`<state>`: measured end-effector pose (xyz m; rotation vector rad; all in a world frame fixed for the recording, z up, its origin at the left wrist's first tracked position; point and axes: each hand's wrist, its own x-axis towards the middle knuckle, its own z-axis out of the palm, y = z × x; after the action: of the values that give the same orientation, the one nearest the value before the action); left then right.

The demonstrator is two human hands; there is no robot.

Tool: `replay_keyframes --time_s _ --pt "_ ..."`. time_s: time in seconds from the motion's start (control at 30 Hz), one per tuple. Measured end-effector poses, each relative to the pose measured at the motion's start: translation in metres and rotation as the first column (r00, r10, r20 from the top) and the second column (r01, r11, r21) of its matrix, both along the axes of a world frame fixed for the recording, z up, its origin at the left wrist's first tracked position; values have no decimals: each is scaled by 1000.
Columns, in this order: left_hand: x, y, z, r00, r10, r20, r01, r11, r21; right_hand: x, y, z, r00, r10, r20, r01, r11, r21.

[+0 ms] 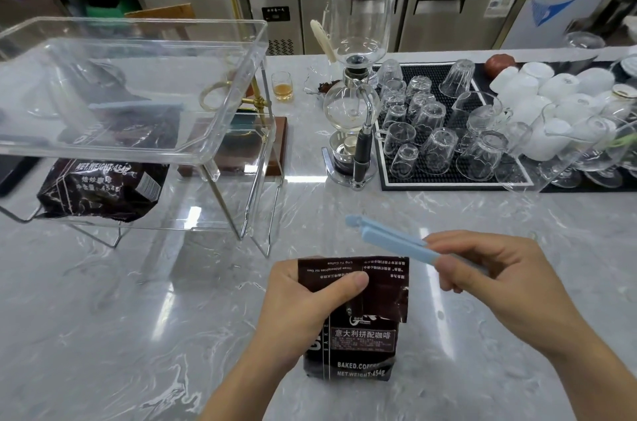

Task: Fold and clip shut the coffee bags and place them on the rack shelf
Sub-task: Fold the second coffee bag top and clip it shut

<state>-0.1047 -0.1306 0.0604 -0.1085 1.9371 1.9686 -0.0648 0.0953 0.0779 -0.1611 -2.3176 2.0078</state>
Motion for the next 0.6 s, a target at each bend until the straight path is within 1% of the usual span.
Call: replay_keyframes --time_s 0.17,0.4,0.5,0.6 --pt "1 -1 0 1000 -20 -1 20 1000 -2 4 -12 8 998 60 37 -62 996 64" --pt "3 -3 -1 999 -47 -4 47 999 7 4 -17 10 998 47 42 -51 993 110" --pt "4 -2 1 998 -68 0 68 997 39 5 -19 10 995 90 40 -94 990 105" --pt "4 -1 2 997 -80 -18 81 996 34 3 -21 8 992 122 36 -124 989 86"
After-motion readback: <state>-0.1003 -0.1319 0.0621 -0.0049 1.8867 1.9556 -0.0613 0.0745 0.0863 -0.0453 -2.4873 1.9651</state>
